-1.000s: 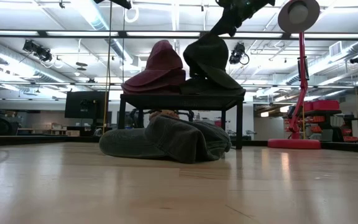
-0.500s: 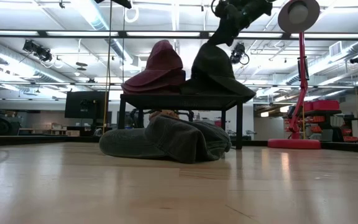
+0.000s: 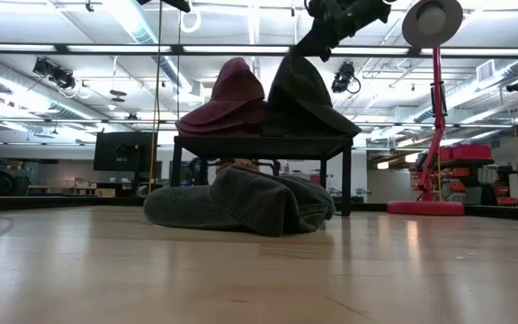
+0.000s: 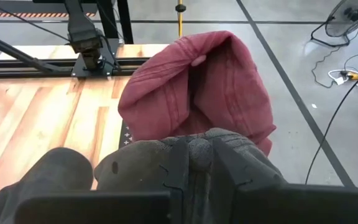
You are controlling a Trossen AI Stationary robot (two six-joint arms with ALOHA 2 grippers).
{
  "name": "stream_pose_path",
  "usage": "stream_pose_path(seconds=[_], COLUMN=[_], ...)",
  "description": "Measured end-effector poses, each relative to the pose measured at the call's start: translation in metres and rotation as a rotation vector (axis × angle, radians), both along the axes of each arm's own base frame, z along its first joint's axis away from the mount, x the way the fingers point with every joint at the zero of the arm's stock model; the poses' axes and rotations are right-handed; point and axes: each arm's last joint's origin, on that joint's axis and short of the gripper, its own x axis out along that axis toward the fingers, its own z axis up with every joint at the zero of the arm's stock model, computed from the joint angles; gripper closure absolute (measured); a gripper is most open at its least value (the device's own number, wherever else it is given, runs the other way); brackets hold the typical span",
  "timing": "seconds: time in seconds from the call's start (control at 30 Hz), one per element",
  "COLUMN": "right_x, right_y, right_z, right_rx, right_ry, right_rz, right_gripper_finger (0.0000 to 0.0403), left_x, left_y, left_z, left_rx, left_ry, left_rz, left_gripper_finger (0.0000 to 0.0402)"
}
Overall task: Pick & Place hat
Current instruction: Put the left black cap on top of the black cap on the shelf
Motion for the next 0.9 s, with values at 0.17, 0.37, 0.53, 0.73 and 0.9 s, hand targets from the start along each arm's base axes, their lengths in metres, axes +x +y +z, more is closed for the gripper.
stream_pose_path(seconds=[0.17, 0.37, 0.53, 0.73, 0.9], right_x=[0.003, 0.013, 0.018, 0.02, 0.024], right_y=[0.001, 0.0, -0.003, -0.007, -0.006], right_z=[-0.002, -0.011, -0.014, -0.009, -0.01], right_rx=[0.017, 0.025, -0.001, -0.022, -0.016], right_ry=[0.003, 0.018, 0.028, -0.015, -0.033], right_rz=[0.016, 0.023, -0.013, -0.064, -0.047], right_gripper_finger=[0.0366, 0.0366, 0.0366, 0.0366, 0.0366], left_x=[0.0, 0.0, 0.0, 0.0, 0.0], left_y=[0.0, 0.0, 0.0, 0.0, 0.0], left_z=[0.0, 0.0, 0.0, 0.0, 0.0], left_rx=[0.0, 0.0, -0.006, -0.007, -0.007], left_ry=[0.0, 0.0, -0.003, -0.003, -0.003], left_rz=[0.0, 0.0, -0.008, -0.009, -0.009], left_gripper_finger=[0.0203, 0.0203, 0.0203, 0.0203, 0.0203])
